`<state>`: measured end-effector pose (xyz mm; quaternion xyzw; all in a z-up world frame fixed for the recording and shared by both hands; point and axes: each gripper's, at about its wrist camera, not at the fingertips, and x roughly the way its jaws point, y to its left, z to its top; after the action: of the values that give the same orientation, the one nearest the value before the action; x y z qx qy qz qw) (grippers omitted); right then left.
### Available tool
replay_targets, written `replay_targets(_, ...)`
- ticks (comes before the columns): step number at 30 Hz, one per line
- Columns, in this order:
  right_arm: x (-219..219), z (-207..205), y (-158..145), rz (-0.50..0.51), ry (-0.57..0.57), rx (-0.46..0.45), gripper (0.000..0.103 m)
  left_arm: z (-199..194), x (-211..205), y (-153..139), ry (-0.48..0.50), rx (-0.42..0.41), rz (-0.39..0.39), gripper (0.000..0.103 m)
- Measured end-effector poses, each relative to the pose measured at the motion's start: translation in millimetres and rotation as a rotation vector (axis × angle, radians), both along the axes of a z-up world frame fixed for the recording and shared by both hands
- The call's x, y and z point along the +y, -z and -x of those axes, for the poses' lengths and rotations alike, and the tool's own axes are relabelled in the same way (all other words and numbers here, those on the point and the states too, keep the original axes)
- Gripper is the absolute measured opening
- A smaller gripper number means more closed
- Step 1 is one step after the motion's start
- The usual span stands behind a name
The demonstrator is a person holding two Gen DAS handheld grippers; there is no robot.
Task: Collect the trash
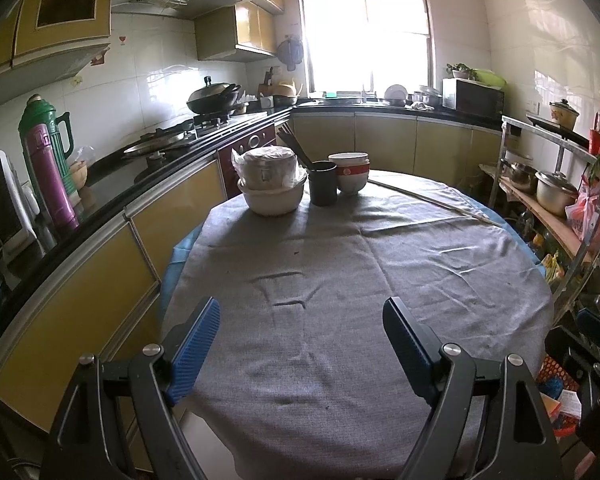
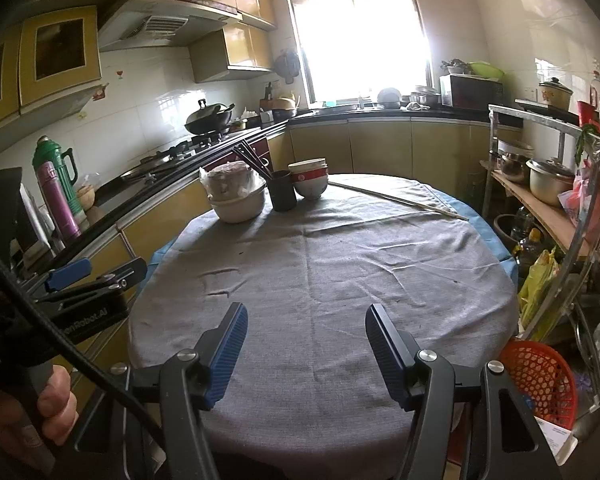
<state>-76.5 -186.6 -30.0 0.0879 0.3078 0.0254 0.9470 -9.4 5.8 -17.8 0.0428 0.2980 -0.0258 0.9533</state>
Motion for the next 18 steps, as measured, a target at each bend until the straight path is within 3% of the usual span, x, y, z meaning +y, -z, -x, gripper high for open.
replay_targets(18, 2.0, -0.8, 1.2, 0.0, -0.003, 0.005, 0.065, -1.6, 0.9, 3.7, -0.004, 0.015, -0.002, 0.084)
